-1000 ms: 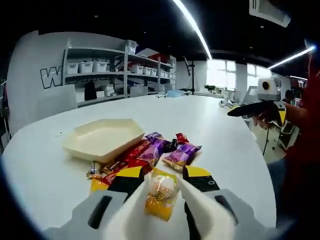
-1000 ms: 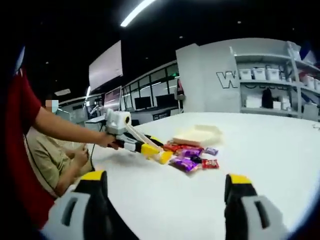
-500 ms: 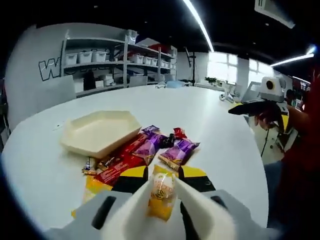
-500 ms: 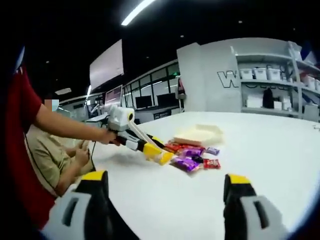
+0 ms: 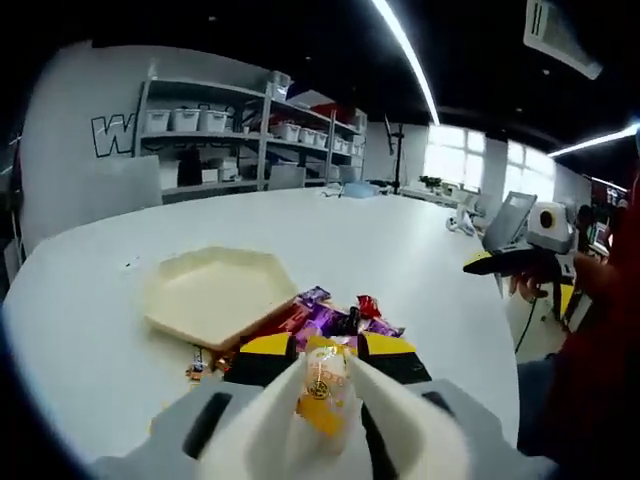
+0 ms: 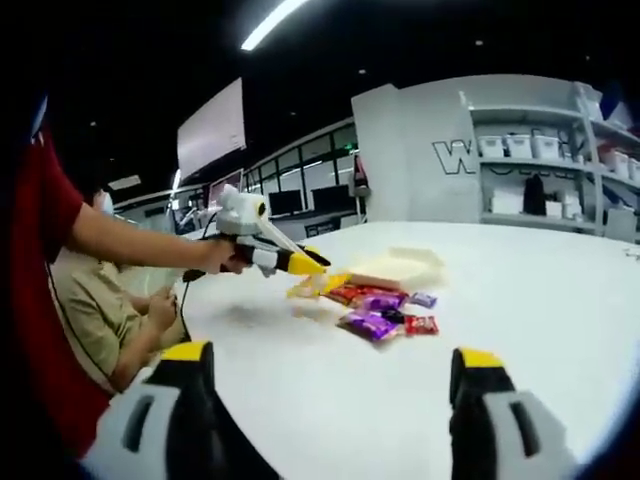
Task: Place the target food into the container with the food tongs after gripping and lifting it, then release it inside without dropping or visibly crushing the food.
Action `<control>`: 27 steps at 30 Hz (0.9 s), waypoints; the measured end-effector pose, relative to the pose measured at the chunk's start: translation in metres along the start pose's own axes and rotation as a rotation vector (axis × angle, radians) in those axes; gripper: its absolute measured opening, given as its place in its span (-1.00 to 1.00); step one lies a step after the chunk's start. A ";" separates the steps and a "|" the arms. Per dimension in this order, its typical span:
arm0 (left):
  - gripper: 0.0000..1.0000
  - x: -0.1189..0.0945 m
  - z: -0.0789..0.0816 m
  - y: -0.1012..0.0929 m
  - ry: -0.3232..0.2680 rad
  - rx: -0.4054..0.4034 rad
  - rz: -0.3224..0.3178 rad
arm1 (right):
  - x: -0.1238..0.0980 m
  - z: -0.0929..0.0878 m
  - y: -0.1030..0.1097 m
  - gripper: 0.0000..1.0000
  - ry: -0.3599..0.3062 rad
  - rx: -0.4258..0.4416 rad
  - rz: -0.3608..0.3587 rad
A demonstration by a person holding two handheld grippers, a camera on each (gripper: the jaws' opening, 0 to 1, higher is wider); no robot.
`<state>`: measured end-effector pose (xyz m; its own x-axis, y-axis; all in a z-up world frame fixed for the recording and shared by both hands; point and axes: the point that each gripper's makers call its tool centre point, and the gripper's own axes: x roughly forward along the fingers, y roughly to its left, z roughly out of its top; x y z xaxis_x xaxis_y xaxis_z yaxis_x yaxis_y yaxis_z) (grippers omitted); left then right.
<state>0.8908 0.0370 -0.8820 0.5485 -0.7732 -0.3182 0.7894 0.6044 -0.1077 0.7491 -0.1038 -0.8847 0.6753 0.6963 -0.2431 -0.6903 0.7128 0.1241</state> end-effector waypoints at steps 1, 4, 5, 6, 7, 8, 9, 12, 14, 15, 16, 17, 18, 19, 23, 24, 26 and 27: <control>-0.55 0.001 0.002 0.002 -0.001 -0.008 0.001 | 0.000 0.000 0.000 0.99 0.001 0.000 -0.003; -0.55 0.005 0.010 0.010 -0.013 -0.010 0.012 | -0.001 -0.001 -0.003 0.99 0.007 -0.003 -0.014; -0.55 0.007 0.013 0.013 -0.018 -0.011 0.017 | -0.002 -0.001 -0.003 0.99 0.008 -0.003 -0.014; -0.55 0.008 0.014 0.015 -0.019 -0.013 0.018 | -0.002 -0.001 -0.004 0.99 0.008 -0.001 -0.015; -0.55 0.009 0.016 0.018 -0.021 -0.015 0.022 | -0.003 -0.001 -0.005 0.99 0.009 0.000 -0.018; -0.55 0.010 0.018 0.019 -0.023 -0.016 0.025 | -0.004 -0.001 -0.005 0.99 0.009 0.001 -0.020; -0.55 0.012 0.019 0.020 -0.024 -0.020 0.026 | -0.005 -0.001 -0.006 0.99 0.009 0.001 -0.022; -0.55 0.017 0.026 0.028 -0.033 -0.019 0.039 | -0.007 -0.002 -0.008 0.99 0.010 0.005 -0.031; -0.55 0.021 0.031 0.034 -0.037 -0.033 0.041 | -0.009 -0.003 -0.011 0.99 0.011 0.006 -0.039; -0.55 0.023 0.034 0.038 -0.043 -0.033 0.044 | -0.010 -0.003 -0.012 0.99 0.011 0.008 -0.043; -0.55 0.025 0.035 0.039 -0.043 -0.032 0.048 | -0.011 -0.004 -0.013 0.99 0.011 0.010 -0.046; -0.54 0.027 0.036 0.041 -0.043 -0.031 0.052 | -0.011 -0.004 -0.014 0.99 0.012 0.012 -0.048; -0.54 0.029 0.037 0.044 -0.043 -0.031 0.053 | -0.012 -0.005 -0.016 0.99 0.012 0.013 -0.053; -0.54 0.033 0.038 0.047 -0.037 -0.034 0.055 | -0.013 -0.005 -0.017 0.99 0.013 0.015 -0.057; -0.54 0.043 0.041 0.054 -0.033 -0.022 0.065 | -0.016 -0.007 -0.022 0.99 0.016 0.021 -0.071; -0.54 0.047 0.041 0.056 -0.029 -0.015 0.068 | -0.016 -0.007 -0.023 0.99 0.018 0.022 -0.074; -0.55 0.052 0.040 0.059 -0.021 -0.009 0.073 | -0.018 -0.008 -0.025 0.99 0.019 0.019 -0.080; -0.55 0.055 0.039 0.062 -0.017 -0.012 0.079 | -0.019 -0.008 -0.027 0.99 0.021 0.022 -0.084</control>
<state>0.9809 0.0240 -0.8695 0.6138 -0.7261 -0.3098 0.7402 0.6658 -0.0938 0.7531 -0.1368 -0.8907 0.7253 0.6319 -0.2733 -0.6249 0.7708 0.1238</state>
